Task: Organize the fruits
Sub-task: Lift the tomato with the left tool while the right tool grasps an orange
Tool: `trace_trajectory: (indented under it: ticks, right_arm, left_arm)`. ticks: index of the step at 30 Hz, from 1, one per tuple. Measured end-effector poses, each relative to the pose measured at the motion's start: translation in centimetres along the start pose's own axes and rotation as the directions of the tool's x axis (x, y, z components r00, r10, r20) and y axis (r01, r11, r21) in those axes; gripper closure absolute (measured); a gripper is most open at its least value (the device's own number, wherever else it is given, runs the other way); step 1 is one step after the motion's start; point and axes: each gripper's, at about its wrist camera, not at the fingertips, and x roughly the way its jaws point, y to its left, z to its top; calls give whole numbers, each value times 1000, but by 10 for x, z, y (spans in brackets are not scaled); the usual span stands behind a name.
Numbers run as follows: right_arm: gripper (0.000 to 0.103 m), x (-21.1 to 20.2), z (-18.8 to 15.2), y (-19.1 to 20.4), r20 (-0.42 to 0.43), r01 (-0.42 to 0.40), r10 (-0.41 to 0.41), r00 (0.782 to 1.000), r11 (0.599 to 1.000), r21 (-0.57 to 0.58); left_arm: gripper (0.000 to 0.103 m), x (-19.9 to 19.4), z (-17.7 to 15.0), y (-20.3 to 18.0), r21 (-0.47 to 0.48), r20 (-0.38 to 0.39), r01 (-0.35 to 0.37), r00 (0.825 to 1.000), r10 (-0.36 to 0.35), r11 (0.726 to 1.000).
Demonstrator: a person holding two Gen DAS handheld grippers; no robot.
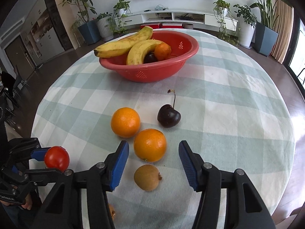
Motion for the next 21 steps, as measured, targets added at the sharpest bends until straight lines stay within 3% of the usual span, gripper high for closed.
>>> trace_trajectory:
  ticks: [6, 12, 21]
  right_arm:
    - [53, 11, 0, 1, -34, 9, -9, 999, 1000, -11]
    - [64, 10, -1, 2, -16, 6, -7, 1000, 1000, -15]
    - [64, -9, -7, -3, 30, -29, 29, 999, 999, 27]
  left_arm:
    - [72, 0, -1, 0, -8, 0, -3, 1000, 3, 1000]
    - [72, 1, 0, -1, -10, 0, -5, 1000, 5, 1000]
    - [72, -6, 6, 1, -25, 37, -16, 999, 17, 1000]
